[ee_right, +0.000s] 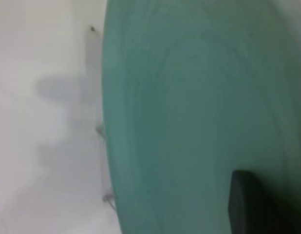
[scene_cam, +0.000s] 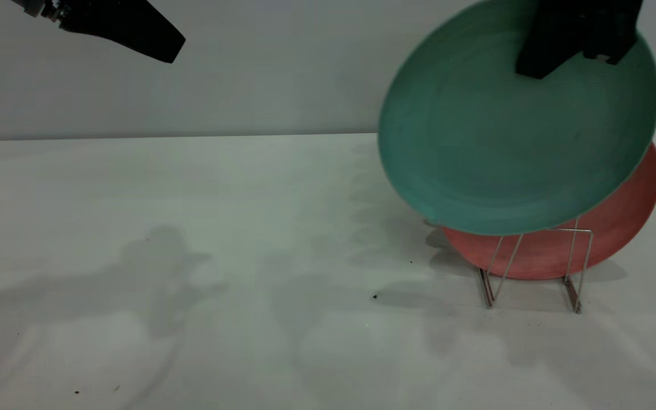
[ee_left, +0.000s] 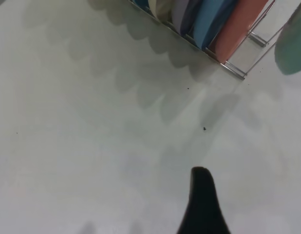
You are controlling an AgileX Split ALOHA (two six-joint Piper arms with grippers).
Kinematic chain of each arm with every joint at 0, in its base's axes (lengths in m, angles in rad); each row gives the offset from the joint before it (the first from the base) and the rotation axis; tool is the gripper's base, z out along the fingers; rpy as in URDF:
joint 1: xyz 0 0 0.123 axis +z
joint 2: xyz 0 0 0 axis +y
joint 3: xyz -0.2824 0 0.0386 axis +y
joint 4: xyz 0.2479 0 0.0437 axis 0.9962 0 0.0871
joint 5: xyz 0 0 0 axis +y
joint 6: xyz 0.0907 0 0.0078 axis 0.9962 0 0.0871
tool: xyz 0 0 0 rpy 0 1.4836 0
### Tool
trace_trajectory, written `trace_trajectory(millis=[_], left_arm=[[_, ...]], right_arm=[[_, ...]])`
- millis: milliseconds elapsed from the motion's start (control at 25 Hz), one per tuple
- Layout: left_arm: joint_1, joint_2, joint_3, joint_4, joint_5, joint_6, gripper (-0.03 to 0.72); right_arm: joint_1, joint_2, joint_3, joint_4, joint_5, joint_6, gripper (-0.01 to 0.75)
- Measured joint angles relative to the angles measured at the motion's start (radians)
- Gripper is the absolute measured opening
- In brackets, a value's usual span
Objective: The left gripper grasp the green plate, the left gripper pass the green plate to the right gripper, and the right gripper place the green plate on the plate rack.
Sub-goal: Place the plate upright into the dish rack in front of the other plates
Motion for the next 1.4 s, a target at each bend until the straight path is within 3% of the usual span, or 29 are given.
trace_trajectory(millis=[360,1400], left_arm=[[0.0,0.0,0.0,0.0,0.0,-0.001,0.564],[0.0,0.0,0.0,0.0,-0.003,-0.004,0.564]], right_arm=[[-0.106,0.0,0.0,0.052,0.009,-0.066,0.137],[-0.108,-0.012,0.08,0.101,-0.066,-0.091,0.137]])
